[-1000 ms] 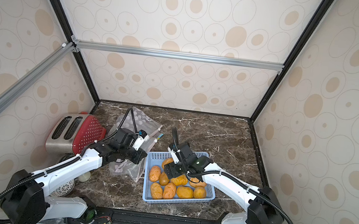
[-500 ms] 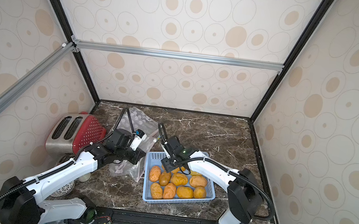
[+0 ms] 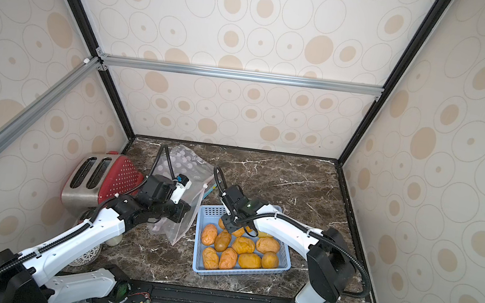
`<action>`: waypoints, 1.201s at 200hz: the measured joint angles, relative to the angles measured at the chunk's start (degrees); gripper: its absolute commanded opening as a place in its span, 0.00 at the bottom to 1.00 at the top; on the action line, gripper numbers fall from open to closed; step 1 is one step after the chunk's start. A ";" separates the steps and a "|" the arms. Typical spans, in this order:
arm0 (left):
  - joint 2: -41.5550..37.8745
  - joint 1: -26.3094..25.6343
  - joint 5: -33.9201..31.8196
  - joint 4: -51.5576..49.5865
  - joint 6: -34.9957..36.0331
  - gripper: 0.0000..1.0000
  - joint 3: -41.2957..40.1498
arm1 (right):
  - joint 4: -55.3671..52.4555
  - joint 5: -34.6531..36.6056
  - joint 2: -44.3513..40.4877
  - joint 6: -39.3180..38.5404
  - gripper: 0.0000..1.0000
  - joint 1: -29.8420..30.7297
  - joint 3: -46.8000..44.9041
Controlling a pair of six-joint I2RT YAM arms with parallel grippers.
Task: Put the potatoes into a zipper bag and zip it
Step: Pick up the potato from the basket, then place the potato into the zipper food storage bag.
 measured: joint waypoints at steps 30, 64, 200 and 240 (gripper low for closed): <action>-2.10 0.00 1.49 -1.14 -0.63 0.00 3.45 | 0.83 -0.37 -4.15 0.98 0.24 0.00 -1.55; -2.14 0.00 6.43 0.24 -3.23 0.00 5.25 | 4.20 -3.37 -12.20 2.51 0.24 0.00 -3.72; 3.93 0.35 12.63 7.17 -17.40 0.00 10.80 | 43.93 -19.85 -22.53 19.78 0.19 0.02 -12.92; 2.75 1.57 11.93 7.39 -20.46 0.00 10.71 | 50.64 -20.87 -19.37 22.16 0.18 -0.09 -14.84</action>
